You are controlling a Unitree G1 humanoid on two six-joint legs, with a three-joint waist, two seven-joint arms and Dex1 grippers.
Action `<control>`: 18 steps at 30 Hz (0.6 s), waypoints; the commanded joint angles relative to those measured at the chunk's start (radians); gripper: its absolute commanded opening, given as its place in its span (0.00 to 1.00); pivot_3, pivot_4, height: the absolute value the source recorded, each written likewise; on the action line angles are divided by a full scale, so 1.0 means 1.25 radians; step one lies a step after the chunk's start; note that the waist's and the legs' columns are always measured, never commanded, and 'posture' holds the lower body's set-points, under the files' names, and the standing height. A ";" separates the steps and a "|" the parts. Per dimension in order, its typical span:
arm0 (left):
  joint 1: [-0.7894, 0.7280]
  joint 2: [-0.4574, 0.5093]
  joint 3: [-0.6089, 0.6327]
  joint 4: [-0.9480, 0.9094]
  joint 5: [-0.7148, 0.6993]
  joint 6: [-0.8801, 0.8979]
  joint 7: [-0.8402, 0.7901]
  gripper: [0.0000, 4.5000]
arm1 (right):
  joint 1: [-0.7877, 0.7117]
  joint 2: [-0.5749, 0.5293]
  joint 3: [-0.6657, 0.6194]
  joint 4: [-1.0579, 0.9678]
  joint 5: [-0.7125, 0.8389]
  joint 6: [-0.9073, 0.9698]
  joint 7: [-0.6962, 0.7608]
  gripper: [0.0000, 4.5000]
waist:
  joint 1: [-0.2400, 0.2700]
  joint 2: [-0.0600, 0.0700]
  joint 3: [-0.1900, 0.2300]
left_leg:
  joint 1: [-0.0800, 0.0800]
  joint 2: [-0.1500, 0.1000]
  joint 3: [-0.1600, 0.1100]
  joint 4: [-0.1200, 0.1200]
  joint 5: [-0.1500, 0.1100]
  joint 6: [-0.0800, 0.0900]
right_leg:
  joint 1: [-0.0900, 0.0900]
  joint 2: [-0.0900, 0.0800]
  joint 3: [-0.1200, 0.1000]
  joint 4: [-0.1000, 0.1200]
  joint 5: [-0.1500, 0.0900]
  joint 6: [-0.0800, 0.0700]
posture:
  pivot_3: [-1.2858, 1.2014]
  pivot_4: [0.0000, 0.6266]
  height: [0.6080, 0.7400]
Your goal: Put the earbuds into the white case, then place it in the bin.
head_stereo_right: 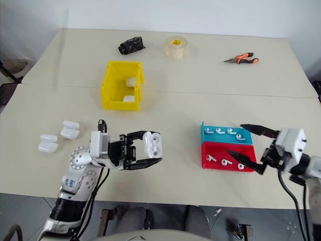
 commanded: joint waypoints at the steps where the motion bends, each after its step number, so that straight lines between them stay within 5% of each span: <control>1: -0.033 0.002 -0.023 0.033 0.005 -0.018 -0.039 0.63 | 0.078 -0.013 -0.101 -0.052 0.004 0.010 -0.019 1.00 | -0.001 0.000 0.000 | 0.000 0.000 0.000 0.000 0.000 0.000 | 0.000 0.000 0.000 0.000 0.000 0.000 | 0.52 0.24 1.00; 8: -0.087 -0.014 -0.051 0.085 0.023 0.008 -0.037 0.63 | 0.206 -0.067 -0.157 -0.040 -0.066 0.037 0.000 1.00 | -0.002 0.000 0.000 | 0.000 0.000 0.000 0.000 0.000 0.000 | 0.001 0.000 0.000 -0.001 0.000 0.000 | 0.52 0.24 1.00; 18: -0.087 -0.021 -0.078 0.029 0.035 0.159 0.073 0.63 | 0.164 -0.335 -0.044 -0.142 -0.099 0.342 0.027 1.00 | -0.003 0.000 0.000 | 0.001 0.000 -0.002 0.000 0.000 0.000 | 0.001 0.000 0.000 -0.001 0.000 0.000 | 0.52 0.24 1.00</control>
